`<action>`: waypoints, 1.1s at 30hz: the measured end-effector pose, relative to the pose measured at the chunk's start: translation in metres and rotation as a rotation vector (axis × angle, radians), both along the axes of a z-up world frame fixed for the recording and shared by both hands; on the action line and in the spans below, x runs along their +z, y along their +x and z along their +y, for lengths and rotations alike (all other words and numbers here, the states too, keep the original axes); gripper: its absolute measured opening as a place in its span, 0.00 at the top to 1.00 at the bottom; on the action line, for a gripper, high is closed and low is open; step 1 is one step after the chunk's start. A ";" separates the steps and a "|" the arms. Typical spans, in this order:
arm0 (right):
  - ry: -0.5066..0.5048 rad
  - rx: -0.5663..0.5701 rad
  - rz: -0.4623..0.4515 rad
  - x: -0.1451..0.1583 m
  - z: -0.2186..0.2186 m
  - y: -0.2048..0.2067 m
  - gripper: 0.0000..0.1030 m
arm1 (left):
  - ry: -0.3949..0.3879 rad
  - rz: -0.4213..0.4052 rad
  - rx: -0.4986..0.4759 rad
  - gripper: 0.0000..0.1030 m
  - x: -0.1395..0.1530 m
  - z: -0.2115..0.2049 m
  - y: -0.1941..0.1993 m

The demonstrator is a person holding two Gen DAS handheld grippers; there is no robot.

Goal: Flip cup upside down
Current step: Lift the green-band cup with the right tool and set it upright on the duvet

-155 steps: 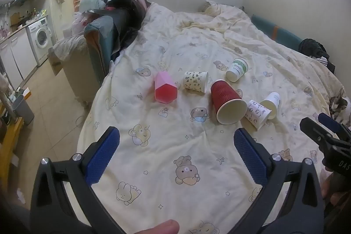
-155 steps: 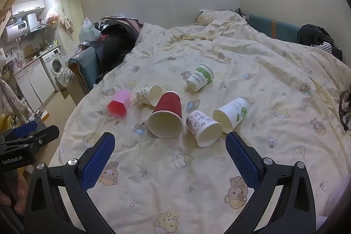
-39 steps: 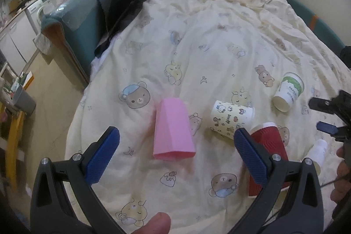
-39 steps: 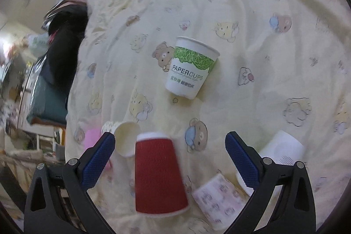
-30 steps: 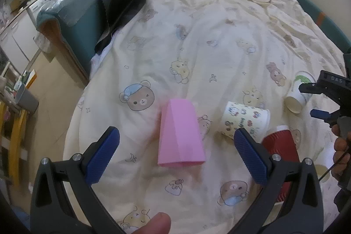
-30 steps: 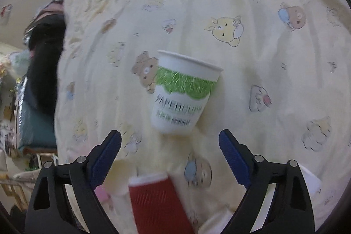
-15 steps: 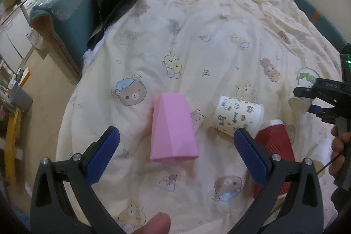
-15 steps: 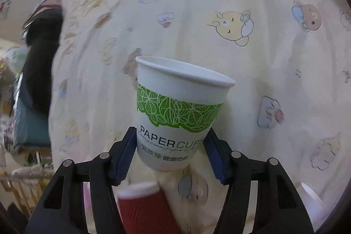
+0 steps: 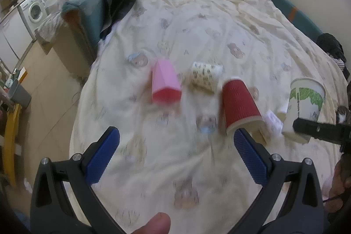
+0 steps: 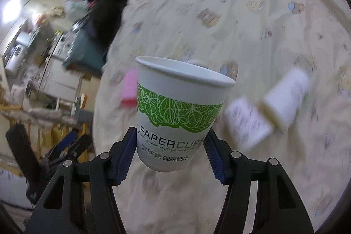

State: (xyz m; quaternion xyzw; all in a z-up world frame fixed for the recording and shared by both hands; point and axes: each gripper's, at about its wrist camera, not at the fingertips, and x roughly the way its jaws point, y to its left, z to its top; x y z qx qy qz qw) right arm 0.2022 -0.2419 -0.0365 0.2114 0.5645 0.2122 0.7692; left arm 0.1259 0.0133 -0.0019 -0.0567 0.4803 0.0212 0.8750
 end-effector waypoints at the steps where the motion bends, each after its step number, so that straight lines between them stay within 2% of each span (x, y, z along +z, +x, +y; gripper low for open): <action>1: 0.001 0.014 -0.001 0.003 0.002 -0.014 0.39 | -0.001 -0.002 0.001 0.00 0.002 0.001 -0.013; 7: 0.017 0.088 0.009 -0.001 0.014 -0.090 0.39 | -0.025 -0.012 0.010 0.00 0.003 0.011 -0.078; 14: 0.005 0.181 0.096 -0.045 0.033 -0.138 0.39 | -0.023 0.008 0.041 0.00 -0.021 0.021 -0.122; 22: -0.061 0.256 0.170 -0.098 0.053 -0.141 0.39 | -0.041 0.051 0.072 0.00 -0.054 0.025 -0.125; 25: -0.085 0.283 0.178 -0.106 0.059 -0.138 0.39 | -0.004 0.044 0.075 0.00 -0.055 0.023 -0.125; 31: -0.076 0.318 0.197 -0.124 0.065 -0.143 0.38 | -0.030 0.077 0.069 0.00 -0.065 0.021 -0.119; 33: -0.093 0.319 0.173 -0.126 0.071 -0.143 0.38 | -0.024 0.082 0.070 0.00 -0.067 0.018 -0.118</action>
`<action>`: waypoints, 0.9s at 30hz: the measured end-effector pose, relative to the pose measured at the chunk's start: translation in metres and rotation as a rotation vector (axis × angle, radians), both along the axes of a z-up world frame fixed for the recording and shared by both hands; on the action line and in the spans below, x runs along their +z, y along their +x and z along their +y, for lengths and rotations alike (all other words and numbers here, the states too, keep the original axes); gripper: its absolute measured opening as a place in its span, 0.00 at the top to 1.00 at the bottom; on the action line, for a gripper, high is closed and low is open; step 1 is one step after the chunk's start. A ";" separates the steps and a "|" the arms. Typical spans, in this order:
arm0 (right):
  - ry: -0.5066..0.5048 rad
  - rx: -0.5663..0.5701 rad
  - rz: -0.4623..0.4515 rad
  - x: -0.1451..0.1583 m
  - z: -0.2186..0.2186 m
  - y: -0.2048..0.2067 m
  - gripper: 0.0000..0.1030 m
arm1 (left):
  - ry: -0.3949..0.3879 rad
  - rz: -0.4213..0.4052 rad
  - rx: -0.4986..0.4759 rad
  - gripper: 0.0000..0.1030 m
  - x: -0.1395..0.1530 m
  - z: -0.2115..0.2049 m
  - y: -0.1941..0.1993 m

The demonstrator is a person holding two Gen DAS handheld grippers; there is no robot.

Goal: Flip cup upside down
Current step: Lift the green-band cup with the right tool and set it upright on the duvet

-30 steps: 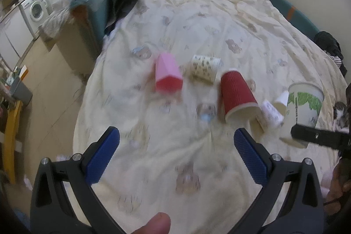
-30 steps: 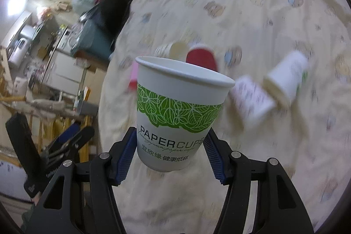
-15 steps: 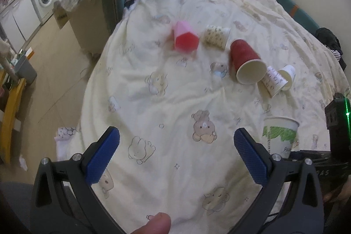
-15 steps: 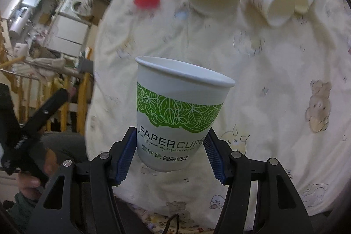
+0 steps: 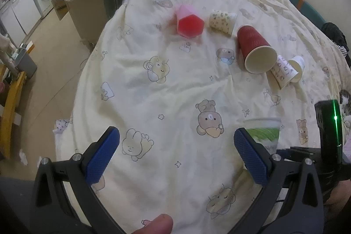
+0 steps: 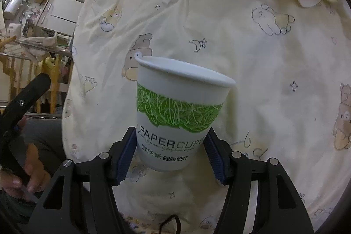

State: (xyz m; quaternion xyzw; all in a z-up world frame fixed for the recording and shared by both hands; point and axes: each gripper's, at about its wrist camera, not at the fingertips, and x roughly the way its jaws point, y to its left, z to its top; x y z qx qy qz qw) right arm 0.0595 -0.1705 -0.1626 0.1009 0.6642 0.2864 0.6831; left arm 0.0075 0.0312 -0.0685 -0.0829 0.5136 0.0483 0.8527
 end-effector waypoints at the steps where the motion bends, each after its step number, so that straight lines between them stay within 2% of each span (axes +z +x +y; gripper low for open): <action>1: 0.000 0.000 -0.015 0.000 0.003 0.002 0.38 | 0.002 0.000 -0.001 0.00 -0.001 -0.002 0.000; 9: 0.015 -0.011 -0.019 -0.002 0.003 0.007 0.35 | -0.002 0.006 -0.014 0.00 -0.003 -0.005 0.003; 13: 0.026 -0.025 -0.021 0.001 0.002 0.008 0.23 | -0.001 0.007 -0.002 0.00 -0.004 -0.003 0.004; 23: 0.005 -0.006 -0.060 0.010 0.006 0.004 0.22 | -0.001 -0.006 0.007 0.00 -0.002 -0.001 0.001; 27: -0.022 -0.036 -0.114 0.019 -0.003 0.003 0.22 | -0.021 -0.005 0.036 0.00 0.001 0.003 0.001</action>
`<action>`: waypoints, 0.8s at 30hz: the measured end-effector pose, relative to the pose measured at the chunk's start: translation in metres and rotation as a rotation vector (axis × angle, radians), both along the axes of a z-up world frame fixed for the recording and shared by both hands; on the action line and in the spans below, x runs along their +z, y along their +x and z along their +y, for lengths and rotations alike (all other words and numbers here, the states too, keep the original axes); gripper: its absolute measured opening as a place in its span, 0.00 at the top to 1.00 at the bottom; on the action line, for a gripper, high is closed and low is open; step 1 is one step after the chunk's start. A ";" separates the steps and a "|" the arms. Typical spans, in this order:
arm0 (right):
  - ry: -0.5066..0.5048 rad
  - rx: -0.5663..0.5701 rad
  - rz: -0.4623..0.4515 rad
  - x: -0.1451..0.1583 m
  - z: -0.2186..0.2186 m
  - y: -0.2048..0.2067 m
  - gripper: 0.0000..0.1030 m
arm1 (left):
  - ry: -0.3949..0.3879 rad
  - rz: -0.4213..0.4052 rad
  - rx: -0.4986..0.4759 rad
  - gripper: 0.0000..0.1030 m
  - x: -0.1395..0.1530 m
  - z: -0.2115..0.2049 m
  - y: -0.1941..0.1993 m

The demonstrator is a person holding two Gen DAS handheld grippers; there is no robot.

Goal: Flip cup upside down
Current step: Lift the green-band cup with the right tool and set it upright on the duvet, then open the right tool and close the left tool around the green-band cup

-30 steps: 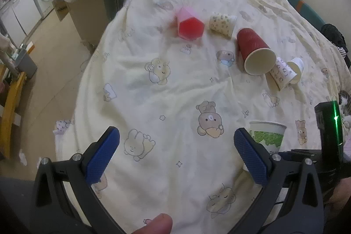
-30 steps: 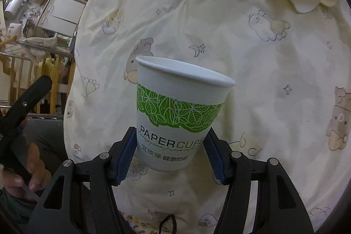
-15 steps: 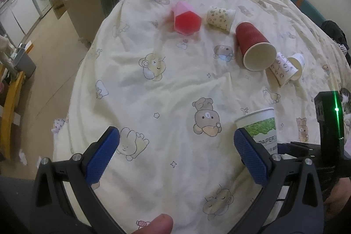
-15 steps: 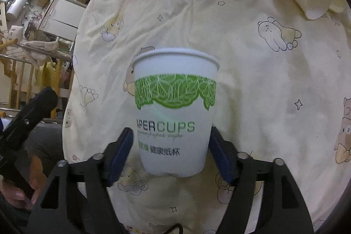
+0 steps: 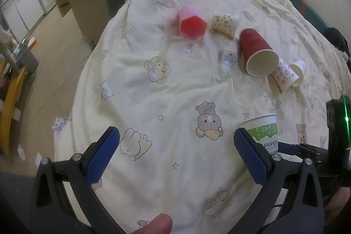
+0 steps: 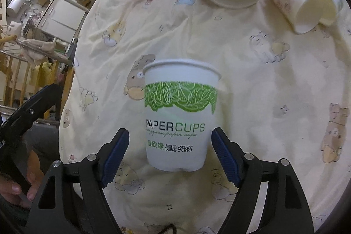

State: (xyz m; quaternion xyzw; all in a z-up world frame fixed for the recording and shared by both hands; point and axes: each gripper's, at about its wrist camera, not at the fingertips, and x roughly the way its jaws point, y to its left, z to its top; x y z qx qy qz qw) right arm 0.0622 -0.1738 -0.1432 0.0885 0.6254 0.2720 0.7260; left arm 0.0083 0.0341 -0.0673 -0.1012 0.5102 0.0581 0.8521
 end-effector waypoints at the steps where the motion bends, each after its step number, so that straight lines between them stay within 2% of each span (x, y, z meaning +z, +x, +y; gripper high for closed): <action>1: -0.008 -0.008 -0.015 0.003 -0.004 -0.001 0.22 | -0.011 -0.002 0.004 0.00 0.001 0.001 -0.001; 5: 0.016 -0.032 -0.016 0.009 -0.019 -0.006 0.22 | -0.035 0.003 -0.003 0.00 0.006 -0.003 -0.002; 8: 0.042 -0.056 -0.021 0.020 -0.032 -0.010 0.22 | -0.004 0.006 0.014 0.00 0.013 -0.012 -0.004; 12: 0.077 -0.107 -0.060 0.047 -0.055 -0.015 0.22 | 0.002 0.015 0.005 0.00 0.018 -0.026 -0.004; 16: 0.089 -0.159 -0.119 0.069 -0.080 -0.022 0.22 | -0.033 0.038 -0.004 0.00 0.014 -0.049 -0.002; 19: 0.043 -0.244 -0.205 0.080 -0.103 -0.026 0.19 | -0.035 0.066 -0.023 0.00 0.007 -0.069 0.002; 24: 0.001 -0.393 -0.229 0.075 -0.136 -0.023 0.18 | -0.021 0.099 -0.040 0.00 -0.003 -0.098 0.010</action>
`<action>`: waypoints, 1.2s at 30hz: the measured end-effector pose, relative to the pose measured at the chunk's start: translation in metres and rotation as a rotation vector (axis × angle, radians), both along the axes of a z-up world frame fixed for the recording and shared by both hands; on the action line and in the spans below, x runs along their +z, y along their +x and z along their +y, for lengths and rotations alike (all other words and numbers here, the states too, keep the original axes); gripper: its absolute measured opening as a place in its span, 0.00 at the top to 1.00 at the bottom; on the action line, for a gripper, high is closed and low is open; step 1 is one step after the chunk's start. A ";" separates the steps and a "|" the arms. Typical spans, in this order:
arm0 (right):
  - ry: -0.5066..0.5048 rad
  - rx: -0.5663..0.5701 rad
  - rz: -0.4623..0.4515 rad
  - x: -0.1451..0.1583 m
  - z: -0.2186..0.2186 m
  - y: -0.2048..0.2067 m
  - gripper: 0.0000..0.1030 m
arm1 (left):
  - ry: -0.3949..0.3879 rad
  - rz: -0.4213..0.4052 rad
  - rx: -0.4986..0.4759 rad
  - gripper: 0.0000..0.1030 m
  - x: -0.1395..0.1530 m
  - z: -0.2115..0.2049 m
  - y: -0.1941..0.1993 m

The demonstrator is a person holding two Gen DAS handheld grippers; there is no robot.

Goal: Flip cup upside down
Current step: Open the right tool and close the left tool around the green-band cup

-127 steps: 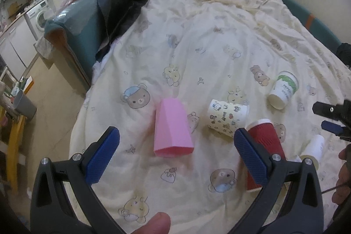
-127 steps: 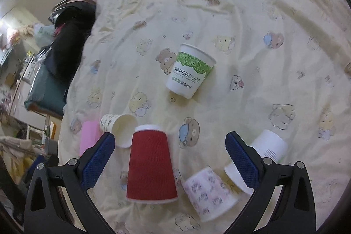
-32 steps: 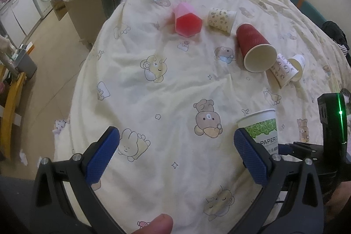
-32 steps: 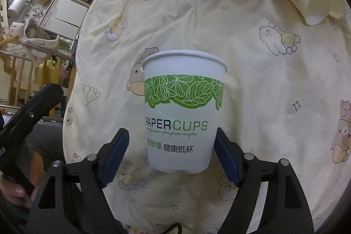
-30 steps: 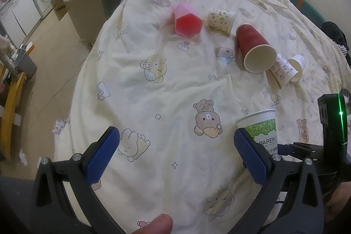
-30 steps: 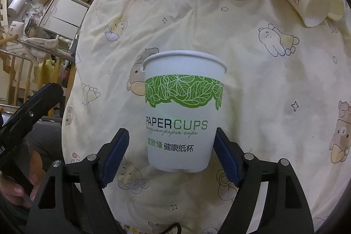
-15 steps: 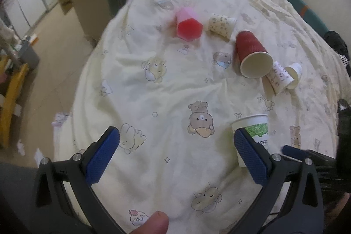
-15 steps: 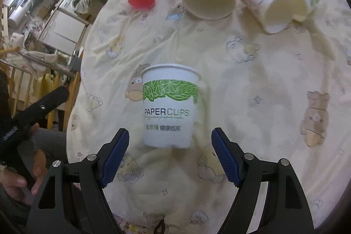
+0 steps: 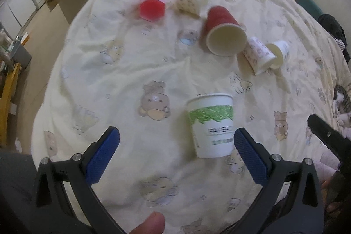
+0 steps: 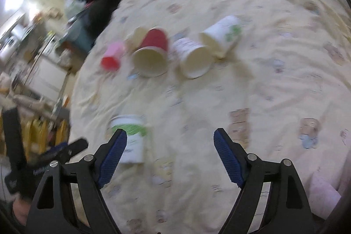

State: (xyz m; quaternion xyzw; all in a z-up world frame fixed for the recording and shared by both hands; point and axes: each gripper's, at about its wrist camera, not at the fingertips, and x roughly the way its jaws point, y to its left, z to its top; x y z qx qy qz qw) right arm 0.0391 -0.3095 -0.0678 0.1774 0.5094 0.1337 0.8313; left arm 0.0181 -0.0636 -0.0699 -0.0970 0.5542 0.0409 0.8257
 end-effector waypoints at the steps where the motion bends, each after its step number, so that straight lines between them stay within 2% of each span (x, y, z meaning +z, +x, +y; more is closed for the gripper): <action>1: 0.003 -0.033 0.002 -0.001 -0.007 0.001 0.18 | -0.001 0.010 0.002 0.00 -0.003 -0.006 0.003; 7: 0.032 -0.143 -0.001 -0.002 -0.031 0.005 0.17 | -0.023 0.057 0.014 0.01 -0.020 -0.024 0.009; 14: 0.094 -0.123 0.007 -0.002 -0.028 0.013 0.17 | 0.002 0.105 -0.011 0.03 -0.044 -0.043 0.017; 19: 0.121 -0.123 0.014 -0.002 -0.029 0.013 0.17 | 0.032 0.133 -0.048 0.15 -0.059 -0.051 0.017; 21: 0.123 -0.111 0.023 -0.003 -0.028 0.013 0.17 | 0.044 0.126 -0.061 0.17 -0.060 -0.052 0.015; 25: 0.124 -0.097 0.027 -0.003 -0.025 0.013 0.17 | 0.047 0.098 -0.086 0.17 -0.060 -0.053 0.015; 30: 0.137 -0.091 0.043 -0.006 -0.021 0.015 0.17 | 0.026 0.117 -0.079 0.17 -0.065 -0.051 0.016; 32: 0.132 -0.089 0.046 -0.007 -0.020 0.015 0.17 | 0.018 0.116 -0.080 0.23 -0.068 -0.050 0.017; 34: 0.128 -0.089 0.051 -0.008 -0.020 0.015 0.17 | 0.003 0.117 -0.086 0.39 -0.070 -0.050 0.018; 36: 0.123 -0.091 0.056 -0.010 -0.020 0.016 0.17 | -0.035 0.114 -0.087 0.47 -0.071 -0.047 0.019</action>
